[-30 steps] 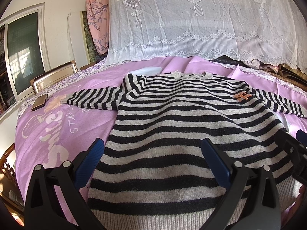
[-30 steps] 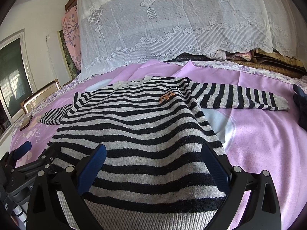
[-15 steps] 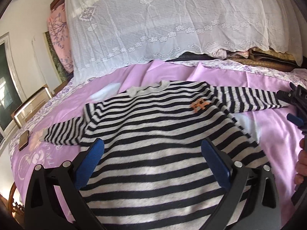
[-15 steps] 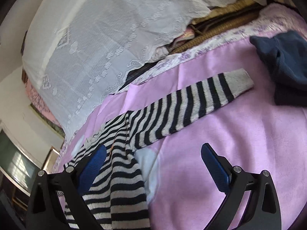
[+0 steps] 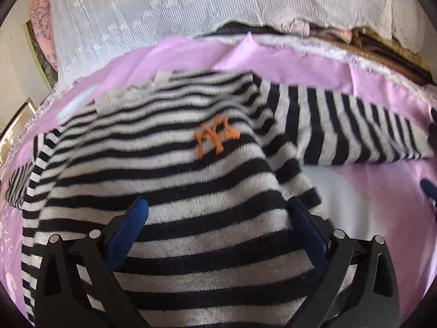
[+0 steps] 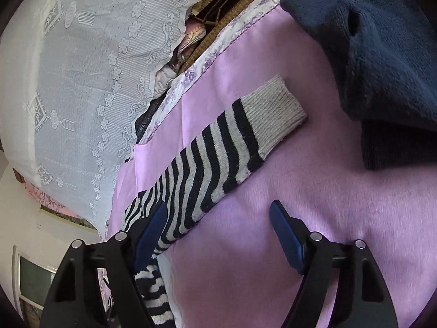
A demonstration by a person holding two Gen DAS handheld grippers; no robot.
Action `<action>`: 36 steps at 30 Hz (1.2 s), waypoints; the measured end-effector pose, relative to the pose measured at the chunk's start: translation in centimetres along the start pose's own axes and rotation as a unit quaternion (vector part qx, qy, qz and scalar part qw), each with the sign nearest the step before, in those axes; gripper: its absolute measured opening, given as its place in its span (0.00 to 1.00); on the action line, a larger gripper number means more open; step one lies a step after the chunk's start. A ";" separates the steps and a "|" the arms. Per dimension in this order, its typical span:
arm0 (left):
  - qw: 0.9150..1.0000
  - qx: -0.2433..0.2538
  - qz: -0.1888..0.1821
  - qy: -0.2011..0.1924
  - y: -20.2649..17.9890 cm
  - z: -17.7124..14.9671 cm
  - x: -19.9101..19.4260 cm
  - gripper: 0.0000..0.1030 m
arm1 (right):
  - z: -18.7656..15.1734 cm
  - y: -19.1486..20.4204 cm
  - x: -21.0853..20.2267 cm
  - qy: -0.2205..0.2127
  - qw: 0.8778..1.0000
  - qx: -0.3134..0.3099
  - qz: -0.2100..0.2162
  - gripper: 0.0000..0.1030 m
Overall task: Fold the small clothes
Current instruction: 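Grasp the sweater's sleeve cuff with the right tool and lift it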
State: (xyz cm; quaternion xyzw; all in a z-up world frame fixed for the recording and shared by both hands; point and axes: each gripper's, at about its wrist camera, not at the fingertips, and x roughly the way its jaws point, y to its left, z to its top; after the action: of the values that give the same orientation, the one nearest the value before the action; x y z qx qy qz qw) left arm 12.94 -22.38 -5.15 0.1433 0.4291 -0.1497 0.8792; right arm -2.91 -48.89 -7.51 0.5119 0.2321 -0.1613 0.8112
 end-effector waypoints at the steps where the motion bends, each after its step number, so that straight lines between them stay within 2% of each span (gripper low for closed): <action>1: 1.000 -0.015 -0.020 0.013 0.7 0.2 0.4 0.96 | 0.5 0.1 0.4 -0.003 1.000 -0.004 -0.005 0.75; 4: 0.996 -0.063 -0.061 0.007 2.5 0.2 0.3 0.96 | 1.8 0.5 2.0 -0.015 0.999 -0.010 -0.028 0.72; 6: 0.997 -0.055 -0.057 0.013 2.3 0.1 0.6 0.96 | 2.6 0.7 2.9 -0.027 0.999 -0.007 -0.043 0.69; 7: 0.997 -0.048 -0.051 0.011 2.0 0.1 0.6 0.96 | 3.0 0.8 3.2 -0.033 0.998 -0.007 -0.050 0.63; 9: 0.998 -0.038 -0.043 0.006 1.6 0.0 0.5 0.96 | 3.6 0.9 3.9 -0.039 0.997 -0.011 -0.060 0.38; 10: 0.998 -0.036 -0.042 0.006 1.5 0.0 0.5 0.96 | 3.8 0.7 4.1 -0.040 0.997 -0.014 -0.057 0.10; 11: 0.998 -0.037 -0.043 0.006 1.5 0.1 0.6 0.96 | 4.1 0.4 4.1 -0.043 0.998 -0.012 -0.054 0.06; 14: 0.998 -0.042 -0.047 0.010 1.8 0.4 0.6 0.96 | 5.3 0.2 2.7 -0.056 0.998 -0.004 -0.029 0.06; 17: 0.998 -0.039 -0.048 0.013 1.5 0.9 0.2 0.96 | 6.5 1.4 0.5 -0.105 0.992 -0.048 -0.041 0.06; 19: 0.999 -0.018 -0.027 0.008 0.4 1.2 0.1 0.96 | 7.0 1.6 1.0 -0.096 0.991 -0.076 -0.062 0.06; 21: 0.999 0.029 0.008 0.013 -1.3 1.1 1.1 0.96 | 6.8 0.7 2.4 -0.076 0.991 -0.067 -0.092 0.06; 23: 0.999 0.038 0.019 0.001 -1.6 0.9 0.9 0.96 | 6.6 0.0 3.6 -0.057 0.990 -0.063 -0.115 0.06; 27: 1.000 0.021 0.005 0.015 -0.9 1.7 0.1 0.96 | 7.0 -0.6 3.7 -0.054 0.992 -0.046 -0.102 0.09; 29: 1.000 0.022 -0.010 0.011 -1.4 2.6 -0.7 0.96 | 7.1 -0.8 3.5 -0.058 0.993 -0.035 -0.093 0.15; 33: 0.998 0.043 0.005 -0.045 -4.7 5.0 -2.9 0.96 | 7.2 -1.4 2.6 -0.070 0.995 -0.008 -0.070 0.15; 36: 0.997 0.043 -0.037 -0.058 -7.3 6.3 -3.4 0.96 | 7.3 -1.4 2.4 -0.076 0.995 -0.003 -0.058 0.15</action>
State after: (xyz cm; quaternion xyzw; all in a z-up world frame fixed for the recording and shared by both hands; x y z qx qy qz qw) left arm 12.58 -30.98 0.35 0.1564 0.3755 -0.2082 0.8895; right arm -0.01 -56.10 -7.21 0.4818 0.1996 -0.2453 0.8172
